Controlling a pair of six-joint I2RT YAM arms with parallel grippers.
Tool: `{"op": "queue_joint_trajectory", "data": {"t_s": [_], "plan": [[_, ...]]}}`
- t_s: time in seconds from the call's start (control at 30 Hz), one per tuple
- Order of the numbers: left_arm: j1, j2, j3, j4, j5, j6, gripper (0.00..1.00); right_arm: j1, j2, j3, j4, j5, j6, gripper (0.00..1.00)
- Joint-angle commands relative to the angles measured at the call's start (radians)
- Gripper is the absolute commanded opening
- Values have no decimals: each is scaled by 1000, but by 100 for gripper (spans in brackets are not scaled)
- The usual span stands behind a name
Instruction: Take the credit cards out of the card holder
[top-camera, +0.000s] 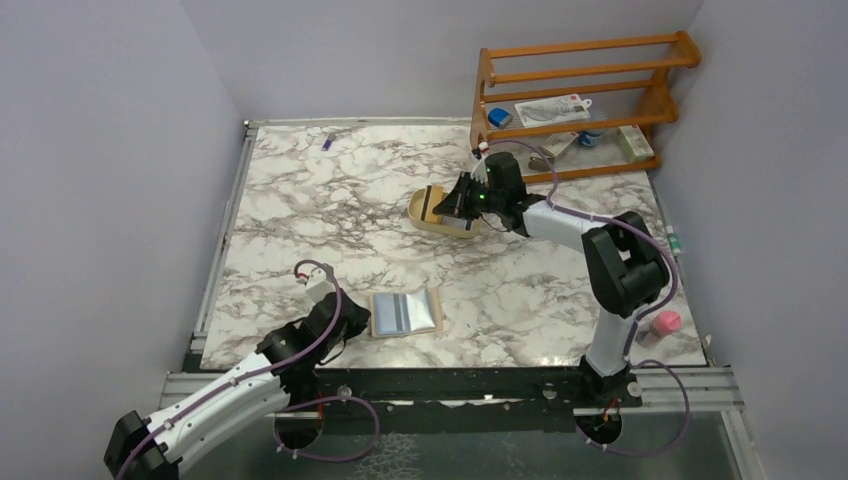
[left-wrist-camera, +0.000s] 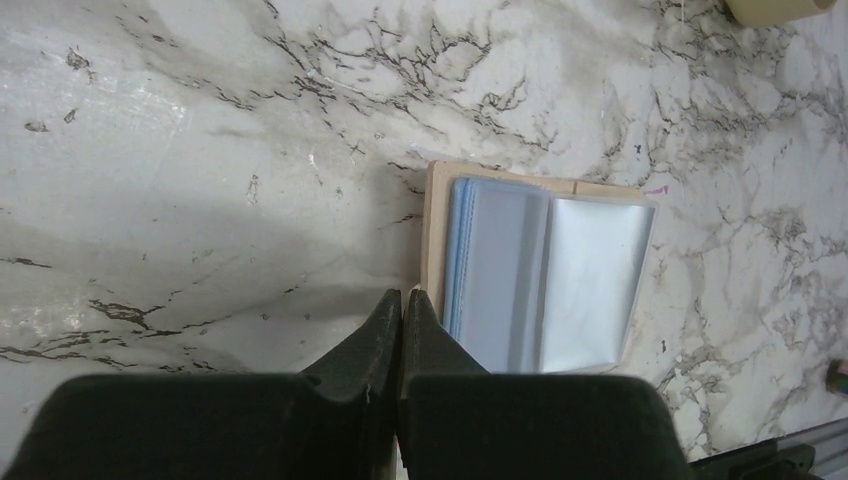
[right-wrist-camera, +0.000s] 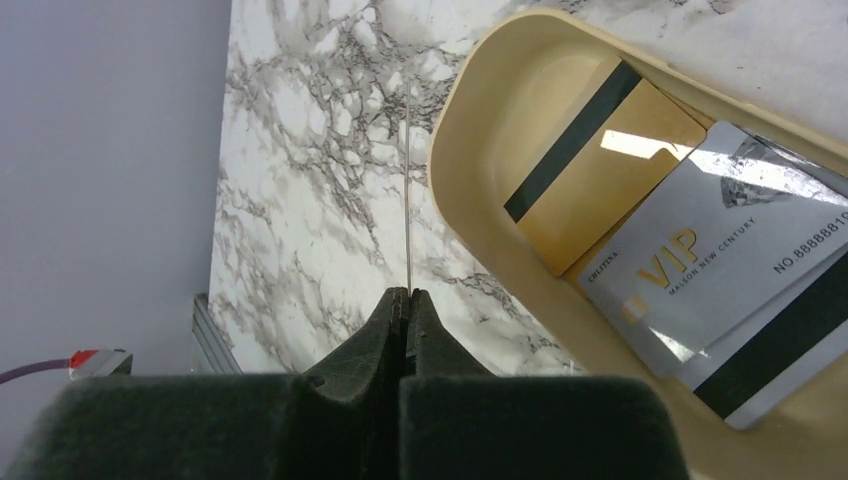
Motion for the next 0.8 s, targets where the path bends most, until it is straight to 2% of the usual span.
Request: {"op": "queue_joint_trajectory", "data": {"t_s": [0.0,0.37,0.77], "plan": [[0,30,36,-8,17,45,0,-6,76,65,-24,-42,-4,1],[0,59,69,-19,10,79,0,-56,155,69,35,-42,28,1],[0,106,97,-21,4,84,0,-95,234,94,92,-111,59,1]]}}
